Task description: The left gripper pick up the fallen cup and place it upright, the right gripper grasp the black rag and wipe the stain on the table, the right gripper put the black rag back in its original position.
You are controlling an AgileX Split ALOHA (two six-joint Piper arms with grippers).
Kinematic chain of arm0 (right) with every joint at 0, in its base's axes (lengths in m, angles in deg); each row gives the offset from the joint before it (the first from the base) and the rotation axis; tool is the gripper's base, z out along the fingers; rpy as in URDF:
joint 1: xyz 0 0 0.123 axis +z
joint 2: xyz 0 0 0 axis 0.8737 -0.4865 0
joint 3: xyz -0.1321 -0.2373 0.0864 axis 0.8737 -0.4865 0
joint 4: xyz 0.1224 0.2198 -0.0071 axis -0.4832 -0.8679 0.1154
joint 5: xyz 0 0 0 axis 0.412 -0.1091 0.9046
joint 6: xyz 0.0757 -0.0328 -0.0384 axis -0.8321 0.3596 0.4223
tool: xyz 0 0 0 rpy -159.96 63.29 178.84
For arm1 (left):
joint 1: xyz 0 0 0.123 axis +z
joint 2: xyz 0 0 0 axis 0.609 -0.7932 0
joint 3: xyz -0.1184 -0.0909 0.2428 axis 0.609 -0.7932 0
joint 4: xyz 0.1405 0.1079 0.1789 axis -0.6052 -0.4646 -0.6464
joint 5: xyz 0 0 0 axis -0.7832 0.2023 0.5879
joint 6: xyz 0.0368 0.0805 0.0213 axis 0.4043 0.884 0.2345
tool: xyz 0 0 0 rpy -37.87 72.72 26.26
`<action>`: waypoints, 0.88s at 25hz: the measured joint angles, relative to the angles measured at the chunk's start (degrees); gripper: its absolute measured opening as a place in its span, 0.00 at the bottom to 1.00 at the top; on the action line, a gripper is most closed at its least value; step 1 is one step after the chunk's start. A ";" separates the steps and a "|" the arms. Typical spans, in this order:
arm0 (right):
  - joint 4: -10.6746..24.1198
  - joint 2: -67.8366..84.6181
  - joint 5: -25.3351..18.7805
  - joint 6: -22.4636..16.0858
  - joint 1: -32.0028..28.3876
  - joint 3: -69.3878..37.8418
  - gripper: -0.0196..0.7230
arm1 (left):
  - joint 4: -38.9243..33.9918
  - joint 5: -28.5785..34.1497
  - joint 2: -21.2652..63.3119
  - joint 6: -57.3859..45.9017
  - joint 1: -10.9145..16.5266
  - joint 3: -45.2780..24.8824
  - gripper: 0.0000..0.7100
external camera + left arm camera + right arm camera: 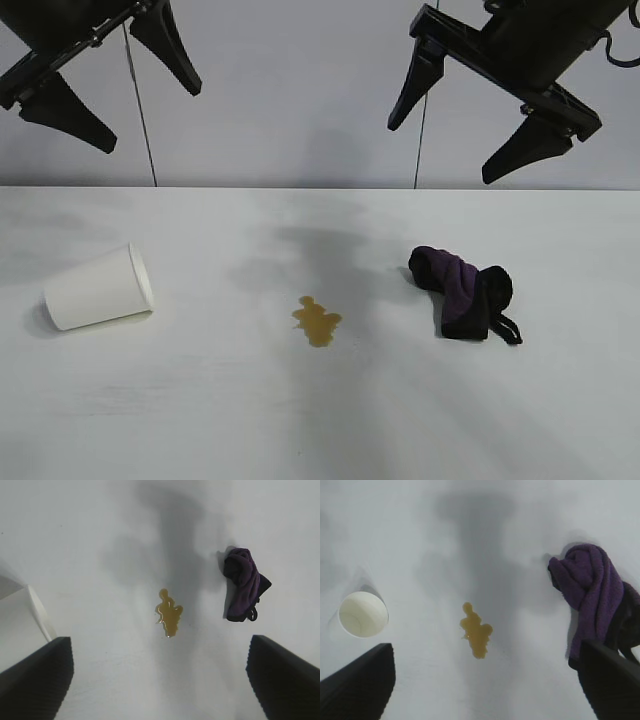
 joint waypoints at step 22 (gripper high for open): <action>0.28 0.00 -0.12 0.00 0.00 0.00 0.95 | -0.20 1.45 0.00 9.07 -0.05 0.52 0.95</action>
